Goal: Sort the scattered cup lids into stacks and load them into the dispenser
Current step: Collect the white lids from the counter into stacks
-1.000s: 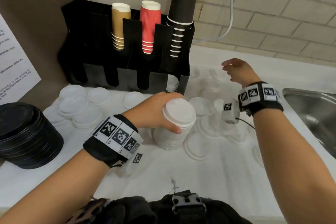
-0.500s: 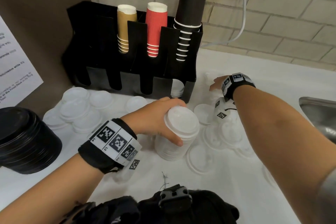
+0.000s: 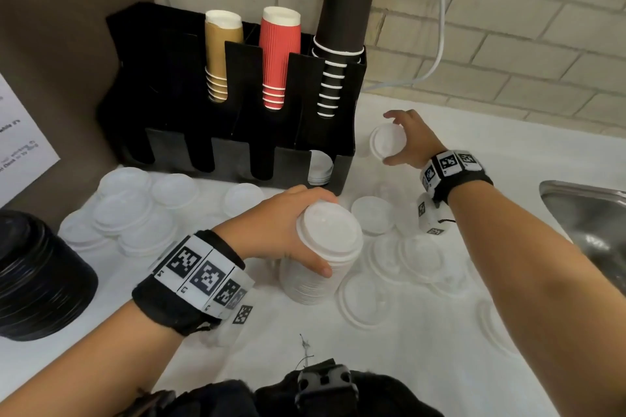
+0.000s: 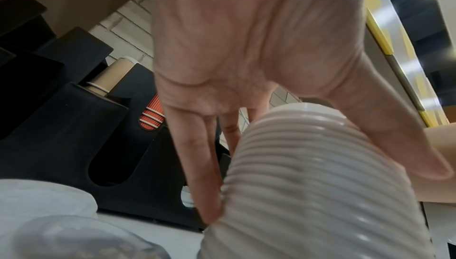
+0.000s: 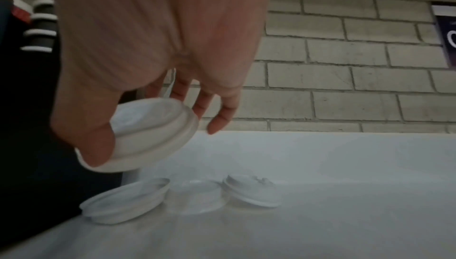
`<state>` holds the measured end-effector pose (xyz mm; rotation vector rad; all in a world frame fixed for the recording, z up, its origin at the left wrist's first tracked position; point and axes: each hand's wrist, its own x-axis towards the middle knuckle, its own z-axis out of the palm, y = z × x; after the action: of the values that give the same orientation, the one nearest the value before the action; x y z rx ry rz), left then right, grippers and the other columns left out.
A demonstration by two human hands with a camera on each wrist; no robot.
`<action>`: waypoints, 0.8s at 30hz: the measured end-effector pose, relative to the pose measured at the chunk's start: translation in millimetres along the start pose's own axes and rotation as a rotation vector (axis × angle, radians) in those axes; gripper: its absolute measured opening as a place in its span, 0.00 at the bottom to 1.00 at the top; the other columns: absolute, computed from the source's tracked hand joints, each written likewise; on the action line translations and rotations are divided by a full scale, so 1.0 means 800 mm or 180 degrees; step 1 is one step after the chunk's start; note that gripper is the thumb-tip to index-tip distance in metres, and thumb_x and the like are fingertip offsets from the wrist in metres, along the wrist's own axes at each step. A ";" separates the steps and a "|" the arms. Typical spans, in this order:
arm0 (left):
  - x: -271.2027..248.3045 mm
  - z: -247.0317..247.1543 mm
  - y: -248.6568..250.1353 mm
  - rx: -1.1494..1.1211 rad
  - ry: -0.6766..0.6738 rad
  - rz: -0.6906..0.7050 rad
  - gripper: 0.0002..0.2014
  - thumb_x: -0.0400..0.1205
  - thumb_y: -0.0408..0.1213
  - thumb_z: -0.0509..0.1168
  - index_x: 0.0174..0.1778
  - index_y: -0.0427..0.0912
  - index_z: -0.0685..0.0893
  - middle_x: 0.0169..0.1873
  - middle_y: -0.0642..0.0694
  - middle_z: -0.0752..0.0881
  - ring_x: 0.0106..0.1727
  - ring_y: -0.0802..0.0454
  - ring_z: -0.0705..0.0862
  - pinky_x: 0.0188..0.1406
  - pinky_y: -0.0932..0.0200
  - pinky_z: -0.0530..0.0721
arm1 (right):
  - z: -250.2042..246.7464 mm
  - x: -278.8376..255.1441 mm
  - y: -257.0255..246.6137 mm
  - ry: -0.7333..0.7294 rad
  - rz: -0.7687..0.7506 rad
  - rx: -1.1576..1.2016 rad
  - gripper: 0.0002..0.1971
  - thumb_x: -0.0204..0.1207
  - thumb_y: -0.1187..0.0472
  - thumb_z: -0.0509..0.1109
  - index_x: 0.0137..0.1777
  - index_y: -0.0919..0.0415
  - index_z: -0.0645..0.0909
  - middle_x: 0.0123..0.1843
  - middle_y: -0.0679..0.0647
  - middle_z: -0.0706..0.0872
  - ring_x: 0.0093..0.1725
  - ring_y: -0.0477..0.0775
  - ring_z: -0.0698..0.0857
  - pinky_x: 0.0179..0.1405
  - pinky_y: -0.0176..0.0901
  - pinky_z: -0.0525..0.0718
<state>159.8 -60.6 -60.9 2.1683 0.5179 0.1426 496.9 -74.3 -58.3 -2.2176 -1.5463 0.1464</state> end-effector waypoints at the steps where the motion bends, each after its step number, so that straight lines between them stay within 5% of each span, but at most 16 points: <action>1: 0.000 0.000 0.000 -0.0008 -0.0004 0.0019 0.41 0.57 0.46 0.87 0.64 0.65 0.75 0.58 0.63 0.75 0.62 0.63 0.76 0.67 0.57 0.78 | -0.002 -0.003 0.000 0.0033 -0.0058 0.0058 0.46 0.55 0.68 0.86 0.75 0.60 0.69 0.69 0.62 0.71 0.68 0.61 0.73 0.67 0.49 0.72; 9: 0.000 0.001 -0.002 -0.0066 0.0023 0.0066 0.41 0.57 0.47 0.87 0.64 0.66 0.75 0.58 0.62 0.76 0.62 0.67 0.75 0.66 0.61 0.76 | -0.007 -0.025 -0.004 -0.0008 0.0058 0.0011 0.41 0.55 0.67 0.86 0.70 0.64 0.73 0.67 0.62 0.71 0.64 0.62 0.76 0.64 0.47 0.74; 17: -0.002 0.003 -0.005 -0.0097 0.0040 0.0074 0.42 0.57 0.46 0.87 0.65 0.66 0.75 0.59 0.62 0.76 0.62 0.65 0.76 0.63 0.64 0.76 | -0.032 -0.093 -0.061 0.0759 -0.0623 0.0218 0.41 0.54 0.65 0.86 0.69 0.63 0.73 0.65 0.58 0.72 0.61 0.51 0.74 0.61 0.35 0.68; 21: -0.003 0.004 -0.008 -0.0090 0.0136 0.0090 0.42 0.56 0.48 0.87 0.65 0.67 0.75 0.58 0.65 0.77 0.61 0.70 0.76 0.56 0.72 0.73 | -0.022 -0.143 -0.097 0.0876 -0.0937 0.0466 0.40 0.54 0.62 0.86 0.68 0.64 0.74 0.60 0.56 0.71 0.59 0.44 0.71 0.62 0.20 0.66; 24: -0.002 0.005 -0.009 -0.0079 0.0198 0.0079 0.41 0.55 0.49 0.87 0.63 0.68 0.76 0.57 0.65 0.78 0.60 0.69 0.77 0.56 0.70 0.74 | -0.014 -0.168 -0.110 0.0806 -0.0823 0.0477 0.41 0.54 0.55 0.87 0.68 0.62 0.76 0.57 0.51 0.71 0.56 0.42 0.72 0.60 0.18 0.66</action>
<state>157.0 -60.1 -68.9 2.1519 0.5220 0.2296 374.0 -175.7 -34.2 -1.8244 -1.6044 -0.0907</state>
